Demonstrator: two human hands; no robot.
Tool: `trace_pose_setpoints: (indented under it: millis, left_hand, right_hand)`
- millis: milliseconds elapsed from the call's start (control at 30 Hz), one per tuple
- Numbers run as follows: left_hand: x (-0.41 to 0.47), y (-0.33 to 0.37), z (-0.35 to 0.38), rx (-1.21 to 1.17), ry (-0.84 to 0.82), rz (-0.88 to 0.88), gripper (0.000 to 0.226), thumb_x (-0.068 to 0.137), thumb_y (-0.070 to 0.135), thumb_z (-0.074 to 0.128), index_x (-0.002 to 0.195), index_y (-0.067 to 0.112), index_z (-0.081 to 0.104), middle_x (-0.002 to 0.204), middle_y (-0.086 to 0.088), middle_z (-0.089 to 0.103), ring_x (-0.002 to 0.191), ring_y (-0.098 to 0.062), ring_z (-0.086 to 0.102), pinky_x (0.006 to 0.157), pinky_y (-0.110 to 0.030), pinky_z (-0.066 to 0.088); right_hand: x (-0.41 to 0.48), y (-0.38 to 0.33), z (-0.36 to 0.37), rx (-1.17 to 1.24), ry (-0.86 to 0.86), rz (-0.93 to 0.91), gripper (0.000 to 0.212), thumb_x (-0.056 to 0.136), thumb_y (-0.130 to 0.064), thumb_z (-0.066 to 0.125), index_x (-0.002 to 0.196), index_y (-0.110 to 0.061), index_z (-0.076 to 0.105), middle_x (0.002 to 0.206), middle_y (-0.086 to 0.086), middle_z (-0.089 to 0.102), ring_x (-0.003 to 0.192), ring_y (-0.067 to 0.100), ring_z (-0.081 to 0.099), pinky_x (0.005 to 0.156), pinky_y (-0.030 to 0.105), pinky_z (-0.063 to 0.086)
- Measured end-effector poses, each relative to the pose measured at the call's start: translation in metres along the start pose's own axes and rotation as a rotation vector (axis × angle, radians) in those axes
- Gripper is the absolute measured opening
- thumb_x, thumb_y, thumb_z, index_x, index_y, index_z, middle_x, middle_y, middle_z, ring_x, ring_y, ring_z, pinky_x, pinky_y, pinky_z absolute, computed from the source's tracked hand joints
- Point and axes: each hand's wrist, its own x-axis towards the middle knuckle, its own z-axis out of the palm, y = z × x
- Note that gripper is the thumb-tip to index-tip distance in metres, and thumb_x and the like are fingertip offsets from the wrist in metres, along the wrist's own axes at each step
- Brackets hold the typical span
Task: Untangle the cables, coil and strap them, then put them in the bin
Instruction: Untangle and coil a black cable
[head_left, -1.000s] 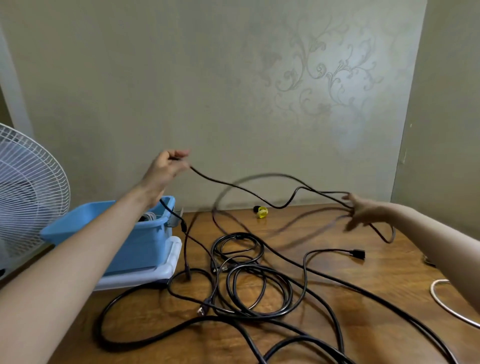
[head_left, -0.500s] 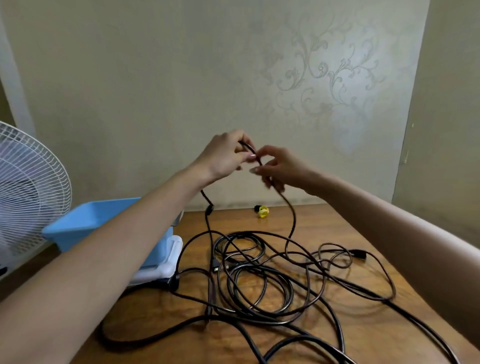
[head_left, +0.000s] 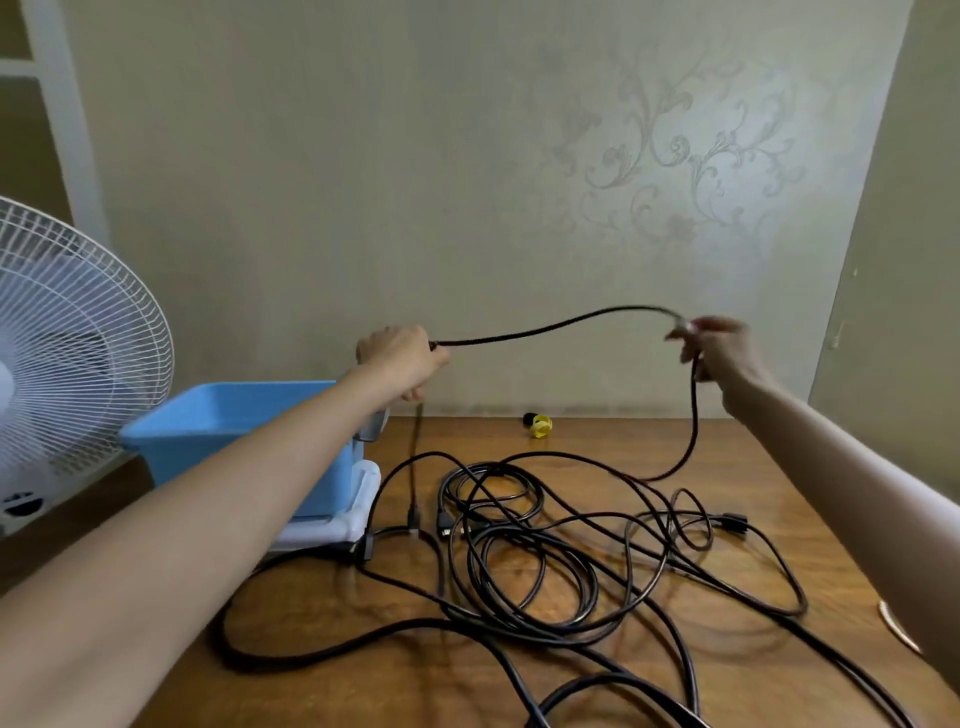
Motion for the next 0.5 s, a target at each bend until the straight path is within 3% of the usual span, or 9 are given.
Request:
trace_pose_setpoints:
  millis: [67, 133, 200, 233, 333, 400, 467, 500]
  left_hand:
    - [0.001, -0.002, -0.002, -0.442, -0.048, 0.034, 0.019, 0.092, 0.020, 0.053, 0.083, 0.008, 0.064, 0.084, -0.012, 0.071, 0.072, -0.020, 0.068, 0.069, -0.027, 0.057]
    - [-0.003, 0.003, -0.005, -0.734, -0.076, 0.110, 0.012, 0.090, 0.001, 0.054, 0.092, 0.006, 0.064, 0.093, -0.012, 0.067, 0.084, -0.017, 0.063, 0.071, -0.020, 0.055]
    - [-0.011, 0.014, -0.006, -0.971, -0.186, 0.162, 0.031, 0.087, -0.013, 0.039, 0.099, 0.002, 0.063, 0.098, -0.011, 0.065, 0.098, -0.018, 0.061, 0.083, -0.026, 0.054]
    - [-0.014, 0.019, -0.006, -1.094, -0.266, 0.177, 0.036, 0.084, -0.013, 0.033, 0.099, 0.000, 0.063, 0.099, -0.012, 0.065, 0.102, -0.020, 0.061, 0.089, -0.032, 0.054]
    - [-0.020, 0.028, -0.009, -1.286, -0.458, 0.210, 0.031, 0.089, 0.002, 0.033, 0.098, -0.003, 0.062, 0.096, -0.014, 0.065, 0.092, -0.021, 0.065, 0.091, -0.039, 0.053]
    - [-0.020, 0.032, -0.010, -1.175, -0.398, 0.238, 0.028, 0.092, 0.001, 0.036, 0.095, -0.001, 0.064, 0.090, -0.012, 0.064, 0.068, -0.011, 0.062, 0.072, -0.026, 0.056]
    - [-0.016, 0.033, -0.008, -1.079, -0.273, 0.273, 0.032, 0.089, -0.010, 0.034, 0.091, 0.002, 0.063, 0.086, -0.009, 0.063, 0.048, -0.005, 0.046, 0.046, -0.016, 0.042]
    - [-0.015, 0.031, -0.006, -1.066, -0.229, 0.284, 0.033, 0.089, -0.012, 0.033, 0.092, 0.004, 0.062, 0.084, -0.007, 0.063, 0.044, -0.004, 0.038, 0.041, -0.015, 0.033]
  right_hand:
    - [-0.008, 0.011, 0.001, -0.285, -0.280, 0.097, 0.019, 0.090, 0.002, 0.056, 0.101, -0.002, 0.071, 0.080, 0.012, 0.065, 0.053, 0.013, 0.055, 0.047, 0.022, 0.046]
    - [-0.019, 0.013, 0.010, -0.456, -0.418, -0.006, 0.044, 0.083, 0.014, 0.043, 0.102, -0.015, 0.071, 0.108, 0.010, 0.067, 0.080, 0.024, 0.063, 0.067, 0.033, 0.054]
    - [-0.034, 0.000, 0.023, -0.343, -0.402, -0.237, 0.056, 0.075, 0.012, 0.040, 0.099, -0.027, 0.071, 0.118, 0.006, 0.066, 0.106, 0.024, 0.060, 0.090, 0.037, 0.049]
    - [-0.041, -0.011, 0.029, -0.194, -0.384, -0.316, 0.054, 0.073, 0.007, 0.041, 0.096, -0.032, 0.071, 0.118, 0.004, 0.067, 0.108, 0.021, 0.058, 0.094, 0.035, 0.047]
    - [-0.051, -0.040, 0.047, 0.090, -0.373, -0.444, 0.055, 0.060, -0.008, 0.038, 0.095, -0.038, 0.068, 0.111, 0.000, 0.067, 0.094, 0.013, 0.055, 0.083, 0.029, 0.044]
    - [-0.054, -0.048, 0.055, 0.025, -0.317, -0.555, 0.052, 0.060, -0.009, 0.037, 0.092, -0.034, 0.069, 0.105, -0.003, 0.069, 0.095, 0.012, 0.054, 0.082, 0.027, 0.042]
    - [-0.052, -0.052, 0.057, 0.002, -0.241, -0.579, 0.046, 0.063, -0.009, 0.035, 0.082, -0.026, 0.073, 0.083, -0.007, 0.072, 0.074, 0.002, 0.054, 0.067, 0.020, 0.039]
    - [-0.051, -0.053, 0.057, 0.063, -0.274, -0.551, 0.043, 0.063, -0.010, 0.035, 0.078, -0.022, 0.074, 0.073, -0.004, 0.072, 0.060, 0.000, 0.051, 0.058, 0.018, 0.036]
